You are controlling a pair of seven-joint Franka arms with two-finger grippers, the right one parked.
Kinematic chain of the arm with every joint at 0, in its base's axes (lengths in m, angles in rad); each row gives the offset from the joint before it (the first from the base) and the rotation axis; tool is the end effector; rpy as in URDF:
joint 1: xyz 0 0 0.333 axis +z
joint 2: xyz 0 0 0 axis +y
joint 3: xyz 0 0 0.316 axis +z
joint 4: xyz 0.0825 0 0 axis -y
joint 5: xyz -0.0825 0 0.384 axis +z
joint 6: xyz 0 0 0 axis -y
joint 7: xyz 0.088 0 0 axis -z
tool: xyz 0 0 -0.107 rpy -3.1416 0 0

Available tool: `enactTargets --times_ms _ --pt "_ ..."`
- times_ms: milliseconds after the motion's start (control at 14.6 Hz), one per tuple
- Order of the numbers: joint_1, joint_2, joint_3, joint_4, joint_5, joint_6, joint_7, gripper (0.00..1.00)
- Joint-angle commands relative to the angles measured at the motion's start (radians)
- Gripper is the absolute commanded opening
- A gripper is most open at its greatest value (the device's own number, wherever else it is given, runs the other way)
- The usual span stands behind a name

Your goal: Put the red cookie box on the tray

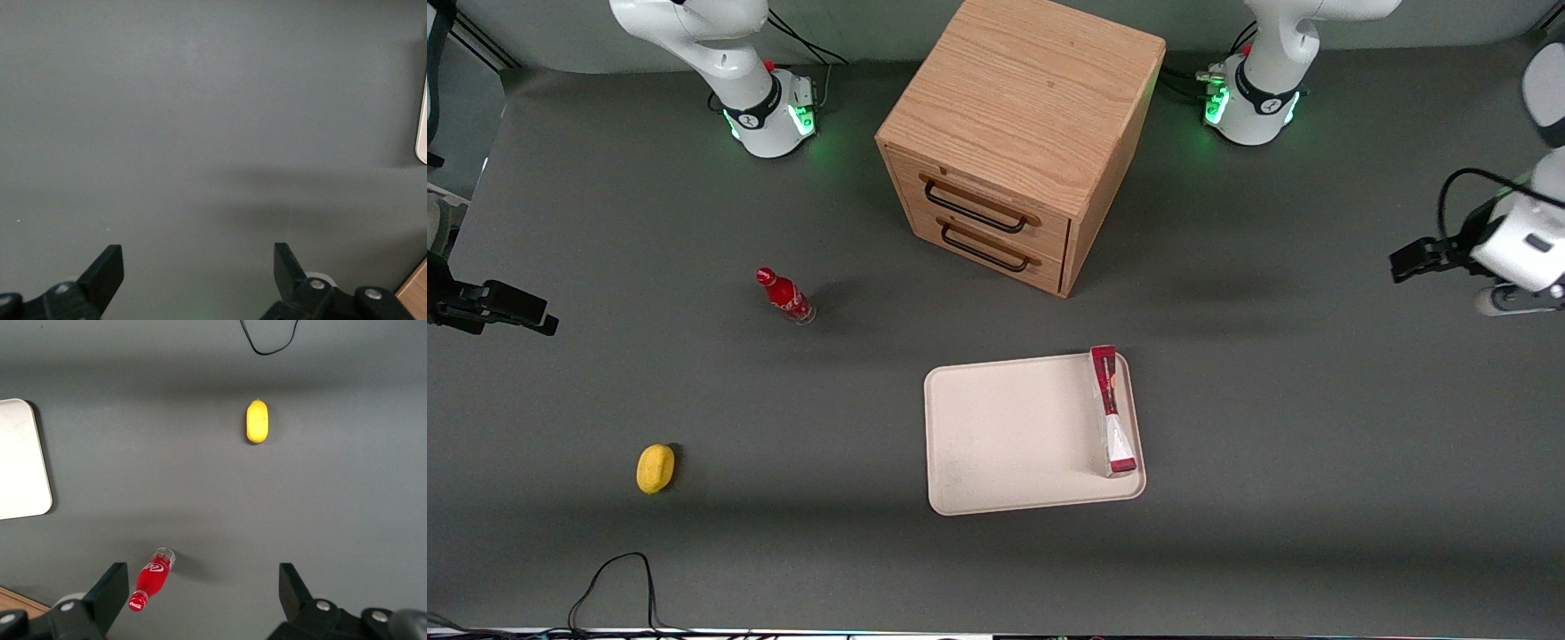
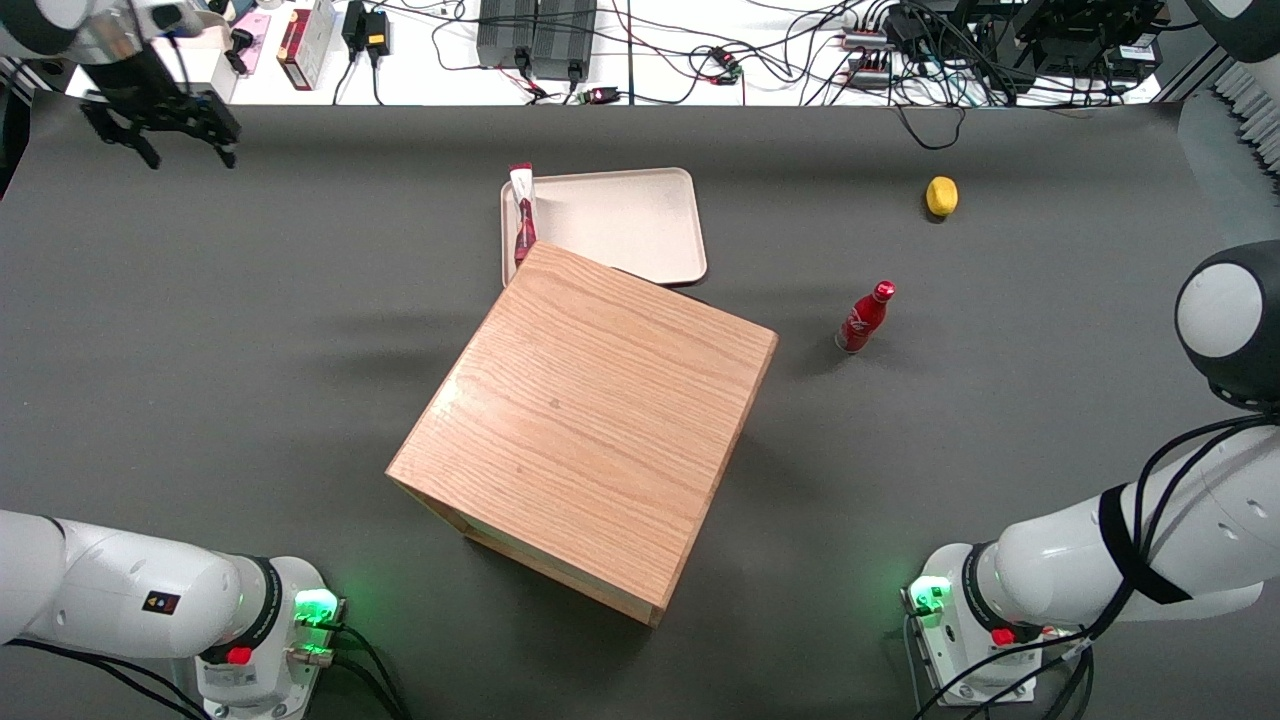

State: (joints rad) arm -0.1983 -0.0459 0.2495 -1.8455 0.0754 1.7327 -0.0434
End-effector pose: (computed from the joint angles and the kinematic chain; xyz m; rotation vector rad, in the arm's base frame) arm 0.5404 0.0367 0.5325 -3.0750 -0.1219 0.1054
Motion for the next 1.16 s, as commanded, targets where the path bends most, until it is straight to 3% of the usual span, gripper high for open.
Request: enactTargets --times_ms 0,411,1096 --pt "0.008 0.026 -0.012 0.128 -0.011 -0.112 0.001 1.0" --pt "0.114 0.064 -0.156 0.218 -0.017 -0.195 -0.038 1.0" --pt "0.102 0.063 -0.157 0.236 -0.022 -0.217 -0.073 1.0"
